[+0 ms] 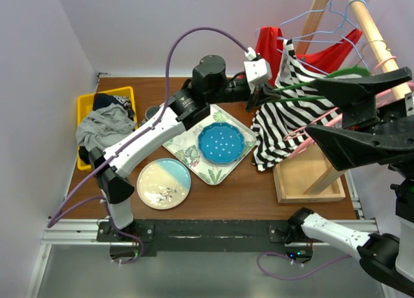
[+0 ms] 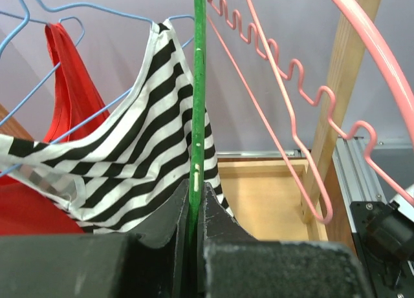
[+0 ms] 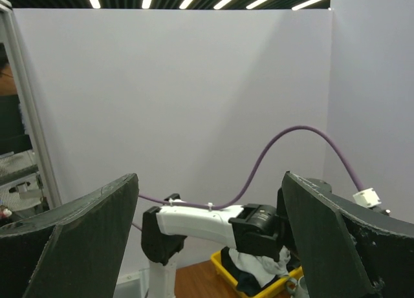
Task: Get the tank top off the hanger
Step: Place the hanger at the clothesline.
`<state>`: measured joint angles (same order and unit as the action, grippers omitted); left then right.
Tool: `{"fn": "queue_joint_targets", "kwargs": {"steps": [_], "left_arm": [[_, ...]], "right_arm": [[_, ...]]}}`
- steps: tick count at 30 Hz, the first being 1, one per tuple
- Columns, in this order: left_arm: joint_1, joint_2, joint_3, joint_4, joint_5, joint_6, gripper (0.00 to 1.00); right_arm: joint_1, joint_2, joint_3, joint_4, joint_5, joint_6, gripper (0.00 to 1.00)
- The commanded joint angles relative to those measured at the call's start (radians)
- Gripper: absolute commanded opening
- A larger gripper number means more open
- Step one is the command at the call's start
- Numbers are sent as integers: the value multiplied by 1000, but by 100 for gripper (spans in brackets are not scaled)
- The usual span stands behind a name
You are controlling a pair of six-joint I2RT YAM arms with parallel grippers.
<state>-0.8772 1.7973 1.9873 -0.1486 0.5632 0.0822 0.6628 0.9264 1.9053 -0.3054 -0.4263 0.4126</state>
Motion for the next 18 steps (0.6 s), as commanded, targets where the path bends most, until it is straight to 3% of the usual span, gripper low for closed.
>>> {"fn": "queue_joint_targets", "kwargs": {"steps": [1,6,12,14,15,18], "left_arm": [[-29,46,122,67,-51,4,0],[-45,128,197,66,-57,-19,0],[-52,136,147,66,-78,-28,0],[-52,119,125,70,-95,-25,14],[-52,110,90,84,-103,-22,28],[-51,64,6,125,-117,-9,36]], "right_arm": [[4,-15,-9,46,-17,23,96],[4,-24,-55,64,-15,40,96],[4,-27,-64,49,1,31,96],[4,-28,-69,43,24,25,95],[6,-31,-75,35,38,19,94],[4,-41,-91,29,90,11,94]]}}
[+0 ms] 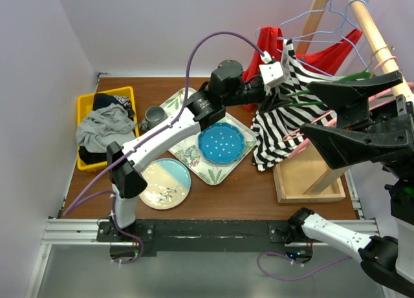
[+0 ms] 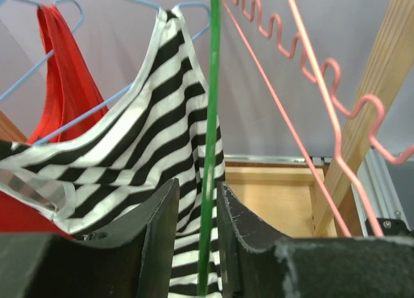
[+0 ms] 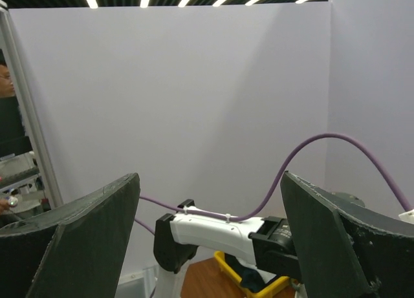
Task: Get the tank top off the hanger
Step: Place the hanger at the clothesline.
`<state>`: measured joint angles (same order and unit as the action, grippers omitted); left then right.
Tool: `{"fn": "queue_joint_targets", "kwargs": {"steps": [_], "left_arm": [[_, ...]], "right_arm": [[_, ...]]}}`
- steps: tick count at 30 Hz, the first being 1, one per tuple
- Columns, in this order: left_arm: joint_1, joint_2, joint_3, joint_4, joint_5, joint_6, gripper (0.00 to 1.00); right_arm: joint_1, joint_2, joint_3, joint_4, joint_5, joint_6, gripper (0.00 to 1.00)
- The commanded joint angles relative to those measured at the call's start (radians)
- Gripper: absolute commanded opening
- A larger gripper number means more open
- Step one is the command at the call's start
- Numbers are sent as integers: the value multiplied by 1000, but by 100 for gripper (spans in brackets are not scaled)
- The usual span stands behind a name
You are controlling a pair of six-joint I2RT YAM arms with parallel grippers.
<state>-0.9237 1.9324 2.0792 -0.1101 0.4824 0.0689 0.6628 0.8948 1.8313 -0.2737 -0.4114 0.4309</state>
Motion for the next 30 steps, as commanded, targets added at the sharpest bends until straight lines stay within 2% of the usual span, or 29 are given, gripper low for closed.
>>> {"fn": "queue_joint_targets", "kwargs": {"steps": [1,3,4,8,13,14,15,16,19,23,25,30], "left_arm": [[-1,-82,-105,96,-39,5,38],[0,-104,-136,133,-41,2,41],[2,-107,-139,135,-42,-1,47],[5,-148,-171,132,-56,2,56],[26,-271,-382,211,-96,11,66],[29,-327,-428,257,-103,-6,68],[29,-358,-530,283,-110,-12,75],[32,-389,-583,308,-119,-17,100],[33,-495,-741,336,-136,-18,100],[31,-651,-887,264,-200,-11,100],[29,-714,-979,250,-255,-12,100],[31,-920,-1105,119,-402,-21,100]], "right_arm": [[4,-13,-18,-2,80,-9,94],[4,-10,-23,-2,82,-9,93],[4,-8,-24,-4,80,-11,93],[4,4,-23,-19,117,-20,93],[4,32,-29,-42,238,-83,93],[4,50,-32,-42,303,-110,93],[3,61,-35,-38,331,-125,93],[4,75,-33,-38,357,-141,93],[4,151,-29,-29,465,-187,93],[4,298,51,-96,670,-205,91],[4,384,104,-131,820,-231,91],[4,495,112,-17,1135,-386,88]]}}
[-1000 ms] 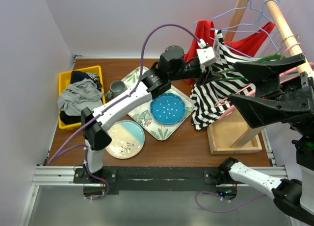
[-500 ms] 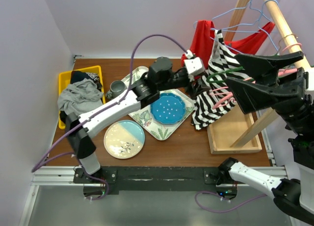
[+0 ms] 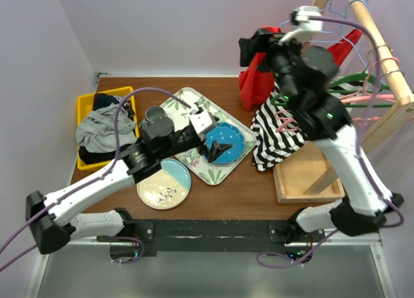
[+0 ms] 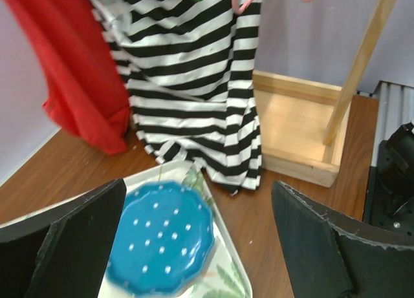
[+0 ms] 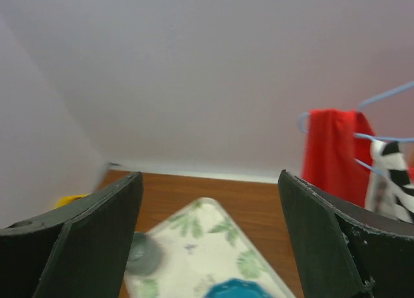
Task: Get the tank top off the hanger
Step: Place the hanger at the clothesline.
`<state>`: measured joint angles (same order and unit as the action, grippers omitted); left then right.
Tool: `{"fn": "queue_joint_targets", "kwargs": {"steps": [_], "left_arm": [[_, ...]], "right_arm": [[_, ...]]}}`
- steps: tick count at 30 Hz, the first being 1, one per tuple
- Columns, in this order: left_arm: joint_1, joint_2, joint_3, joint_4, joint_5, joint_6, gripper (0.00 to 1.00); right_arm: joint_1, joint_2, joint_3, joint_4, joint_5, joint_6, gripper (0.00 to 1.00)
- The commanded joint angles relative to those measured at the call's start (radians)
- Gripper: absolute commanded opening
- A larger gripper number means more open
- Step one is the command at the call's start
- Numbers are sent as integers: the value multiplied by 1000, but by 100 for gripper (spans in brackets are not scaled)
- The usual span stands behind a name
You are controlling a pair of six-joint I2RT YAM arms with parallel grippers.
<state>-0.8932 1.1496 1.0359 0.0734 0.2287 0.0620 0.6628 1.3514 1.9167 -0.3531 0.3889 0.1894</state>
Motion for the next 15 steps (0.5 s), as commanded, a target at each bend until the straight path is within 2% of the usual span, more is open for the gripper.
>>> {"fn": "queue_joint_targets", "kwargs": {"steps": [1,2,3,5,9,15], "left_arm": [[0,-193,-79,-72,-185,-16,100],[0,-220,-120,-102,-201,-21,100],[0,-246,-144,-101,-212,-21,100],[0,-312,-215,-93,-254,-5,100],[0,-375,-267,-90,-338,-2,100],[-7,-399,-257,-129,-304,-10,100]], "right_arm": [[4,79,25,92,441,-183,87],[4,100,24,118,483,-271,86],[3,126,28,172,536,-315,86],[-21,210,60,175,607,-367,84],[-81,336,237,17,640,-314,82],[-178,434,306,29,763,-269,82]]}}
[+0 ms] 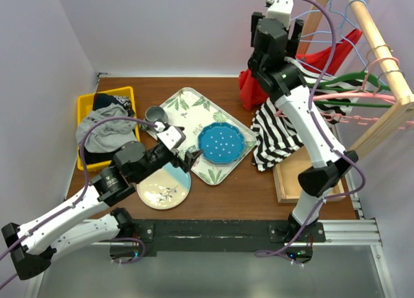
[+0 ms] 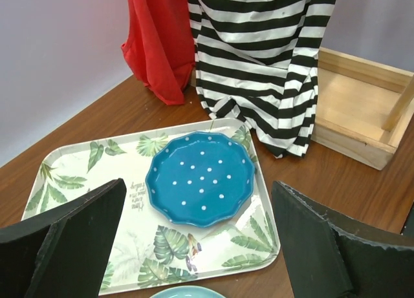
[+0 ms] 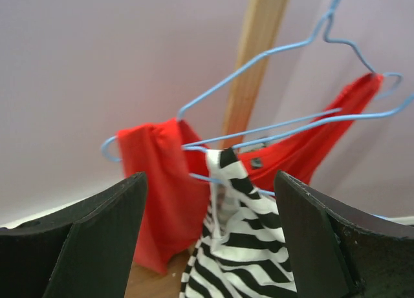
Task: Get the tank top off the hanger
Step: Place the hanger at the clothesline, then pick up the hanger from the clothesline.
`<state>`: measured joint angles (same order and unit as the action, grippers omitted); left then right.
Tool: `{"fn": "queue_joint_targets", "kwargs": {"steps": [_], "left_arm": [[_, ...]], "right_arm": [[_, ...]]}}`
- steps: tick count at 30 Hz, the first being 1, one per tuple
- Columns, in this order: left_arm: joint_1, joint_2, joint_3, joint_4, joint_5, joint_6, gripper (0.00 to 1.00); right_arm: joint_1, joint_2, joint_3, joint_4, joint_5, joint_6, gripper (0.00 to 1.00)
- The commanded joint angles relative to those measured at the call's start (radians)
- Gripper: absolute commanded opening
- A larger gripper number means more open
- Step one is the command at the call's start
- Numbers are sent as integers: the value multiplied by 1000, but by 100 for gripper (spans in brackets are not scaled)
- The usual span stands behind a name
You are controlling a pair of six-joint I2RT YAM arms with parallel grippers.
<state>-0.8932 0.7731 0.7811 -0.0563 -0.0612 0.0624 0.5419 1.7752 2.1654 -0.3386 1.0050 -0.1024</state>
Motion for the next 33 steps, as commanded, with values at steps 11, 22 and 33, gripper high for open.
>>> {"fn": "queue_joint_targets", "kwargs": {"steps": [11,22,33], "left_arm": [[-27,15,9,-27,4,-1,100],[-35,5,12,-45,-8,-6,100],[-43,-11,17,-48,-8,-4,100]], "right_arm": [[-157,56,39,205,214,27,78],[-209,99,51,182,222,67,77],[-243,107,10,234,242,0,66]]}}
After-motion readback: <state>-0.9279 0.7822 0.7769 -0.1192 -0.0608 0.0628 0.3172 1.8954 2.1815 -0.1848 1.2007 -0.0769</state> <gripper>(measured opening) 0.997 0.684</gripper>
